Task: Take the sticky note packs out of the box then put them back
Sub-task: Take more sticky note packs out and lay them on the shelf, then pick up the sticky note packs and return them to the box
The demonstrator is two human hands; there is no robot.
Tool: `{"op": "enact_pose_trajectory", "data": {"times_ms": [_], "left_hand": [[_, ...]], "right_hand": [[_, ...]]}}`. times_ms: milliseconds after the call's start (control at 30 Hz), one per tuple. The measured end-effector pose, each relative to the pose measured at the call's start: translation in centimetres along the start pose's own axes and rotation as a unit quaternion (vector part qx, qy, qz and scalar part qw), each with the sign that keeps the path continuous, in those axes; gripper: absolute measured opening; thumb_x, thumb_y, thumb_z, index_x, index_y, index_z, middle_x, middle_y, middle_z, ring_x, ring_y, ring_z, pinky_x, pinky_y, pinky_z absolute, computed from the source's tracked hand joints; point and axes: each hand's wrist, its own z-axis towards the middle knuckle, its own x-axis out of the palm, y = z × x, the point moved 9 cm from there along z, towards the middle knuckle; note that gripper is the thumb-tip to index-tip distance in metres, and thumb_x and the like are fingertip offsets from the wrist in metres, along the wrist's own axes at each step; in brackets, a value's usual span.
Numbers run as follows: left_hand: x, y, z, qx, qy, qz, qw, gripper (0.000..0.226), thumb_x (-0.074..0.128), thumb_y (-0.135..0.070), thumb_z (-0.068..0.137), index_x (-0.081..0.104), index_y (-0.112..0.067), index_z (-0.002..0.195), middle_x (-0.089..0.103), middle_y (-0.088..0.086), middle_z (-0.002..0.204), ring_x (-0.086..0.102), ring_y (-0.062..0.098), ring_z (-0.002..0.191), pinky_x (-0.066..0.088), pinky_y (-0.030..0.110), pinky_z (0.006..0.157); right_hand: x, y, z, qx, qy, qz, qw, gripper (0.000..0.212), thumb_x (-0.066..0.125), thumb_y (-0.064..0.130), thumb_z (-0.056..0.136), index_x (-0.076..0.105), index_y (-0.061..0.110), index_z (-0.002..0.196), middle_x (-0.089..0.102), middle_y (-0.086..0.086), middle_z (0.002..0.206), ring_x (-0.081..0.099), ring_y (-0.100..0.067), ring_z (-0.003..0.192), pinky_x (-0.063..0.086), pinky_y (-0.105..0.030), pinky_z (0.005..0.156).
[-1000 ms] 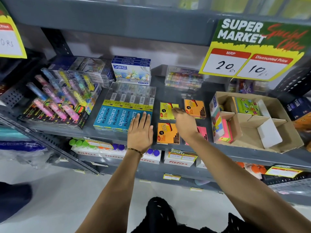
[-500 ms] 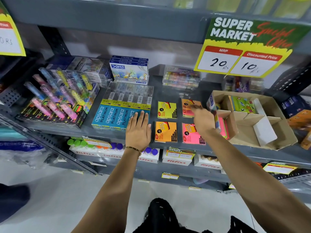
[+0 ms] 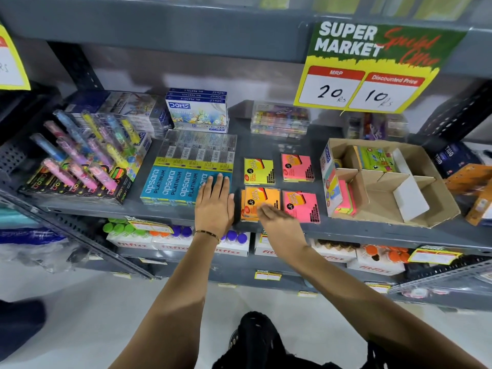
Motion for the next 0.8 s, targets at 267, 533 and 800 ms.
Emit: {"op": "enact_pose_trajectory", "data": {"times_ms": [267, 533, 800], "left_hand": [[0.1, 0.1, 0.0, 0.002, -0.001, -0.003, 1.0, 0.049, 0.029, -0.027, 0.094, 0.055, 0.001, 0.124, 0.057, 0.019, 0.127, 0.048, 0.038, 0.12, 0.033, 0.048, 0.102], [0.3, 0.1, 0.0, 0.0, 0.015, -0.006, 1.0, 0.052, 0.027, -0.029, 0.093, 0.053, 0.0, 0.127, 0.055, 0.018, 0.13, 0.045, 0.037, 0.124, 0.029, 0.049, 0.104], [0.3, 0.1, 0.1, -0.001, 0.019, -0.009, 1.0, 0.052, 0.026, -0.029, 0.093, 0.053, 0.0, 0.127, 0.055, 0.018, 0.13, 0.045, 0.037, 0.123, 0.031, 0.05, 0.104]], "right_hand": [[-0.8, 0.1, 0.0, -0.007, -0.049, 0.07, 0.996, 0.045, 0.088, 0.01, 0.056, 0.072, 0.007, 0.099, 0.075, -0.009, 0.101, 0.073, -0.023, 0.085, 0.06, -0.033, 0.059], [-1.0, -12.2, 5.6, 0.278, -0.013, 0.179, 0.944, 0.05, 0.051, 0.039, 0.092, 0.046, 0.003, 0.127, 0.041, -0.024, 0.138, 0.043, -0.041, 0.125, 0.046, -0.048, 0.097], [-0.3, -14.0, 7.2, 0.34, -0.009, 0.206, 0.917, 0.055, 0.064, 0.046, 0.077, 0.056, 0.0, 0.106, 0.059, -0.024, 0.11, 0.052, -0.04, 0.104, 0.049, -0.042, 0.084]]}}
